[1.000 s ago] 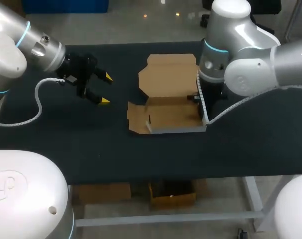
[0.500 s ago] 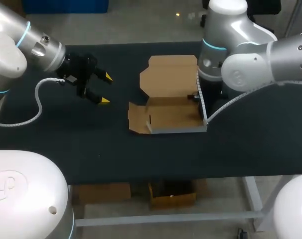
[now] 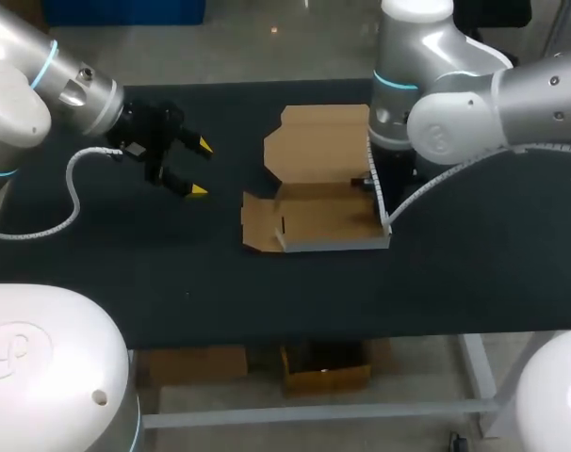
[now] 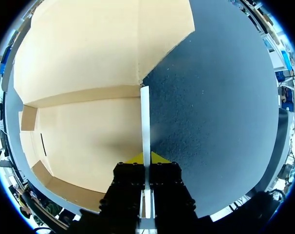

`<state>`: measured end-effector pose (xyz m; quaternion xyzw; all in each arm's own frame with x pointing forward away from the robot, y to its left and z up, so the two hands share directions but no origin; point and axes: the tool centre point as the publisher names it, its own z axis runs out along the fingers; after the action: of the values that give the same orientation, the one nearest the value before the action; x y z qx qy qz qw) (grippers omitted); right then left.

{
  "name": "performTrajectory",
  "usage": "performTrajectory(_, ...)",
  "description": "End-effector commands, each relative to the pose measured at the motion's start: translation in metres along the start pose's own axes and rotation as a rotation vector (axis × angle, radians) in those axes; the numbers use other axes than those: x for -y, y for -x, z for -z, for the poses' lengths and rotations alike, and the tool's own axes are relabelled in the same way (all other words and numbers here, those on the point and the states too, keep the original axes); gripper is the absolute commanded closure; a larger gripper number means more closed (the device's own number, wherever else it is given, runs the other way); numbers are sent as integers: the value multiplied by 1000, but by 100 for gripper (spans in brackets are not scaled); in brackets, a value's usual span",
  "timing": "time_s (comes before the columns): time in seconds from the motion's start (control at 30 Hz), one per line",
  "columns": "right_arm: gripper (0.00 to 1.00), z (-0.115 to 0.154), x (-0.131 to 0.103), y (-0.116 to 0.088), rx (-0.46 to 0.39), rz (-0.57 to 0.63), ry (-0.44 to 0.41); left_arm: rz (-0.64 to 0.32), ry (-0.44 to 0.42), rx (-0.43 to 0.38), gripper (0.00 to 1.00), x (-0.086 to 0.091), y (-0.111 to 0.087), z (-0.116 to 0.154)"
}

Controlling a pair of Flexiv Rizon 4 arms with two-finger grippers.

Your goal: Assemble the packaging by folding the flat box into shape, placing the metal phone stand inside, and closing the box properly

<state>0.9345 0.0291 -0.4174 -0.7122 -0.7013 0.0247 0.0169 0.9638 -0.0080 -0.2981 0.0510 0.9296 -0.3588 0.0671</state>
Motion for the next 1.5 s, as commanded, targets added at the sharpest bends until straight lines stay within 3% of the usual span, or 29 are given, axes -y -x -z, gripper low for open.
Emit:
performTrajectory(0.03, 100, 0, -2, -3, 9, -3, -6, 1, 3, -4, 0, 0, 1, 1)
performTrajectory(1.23, 100, 0, 2, 0, 2, -21, 15, 1, 3, -4, 0, 0, 1, 1)
performTrajectory(1.37, 100, 0, 2, 0, 2, -21, 15, 186, 18, 79, 0, 3, -9, -1)
performTrajectory(1.43, 100, 0, 2, 0, 2, -21, 15, 394, 101, 163, 0, 4, -11, -3)
performTrajectory(1.47, 100, 0, 2, 0, 2, -21, 15, 386, 77, 172, 0, 2, -17, -4)
performTrajectory(1.5, 100, 0, 2, 0, 2, -21, 15, 472, 100, 195, 0, 1, -20, -4)
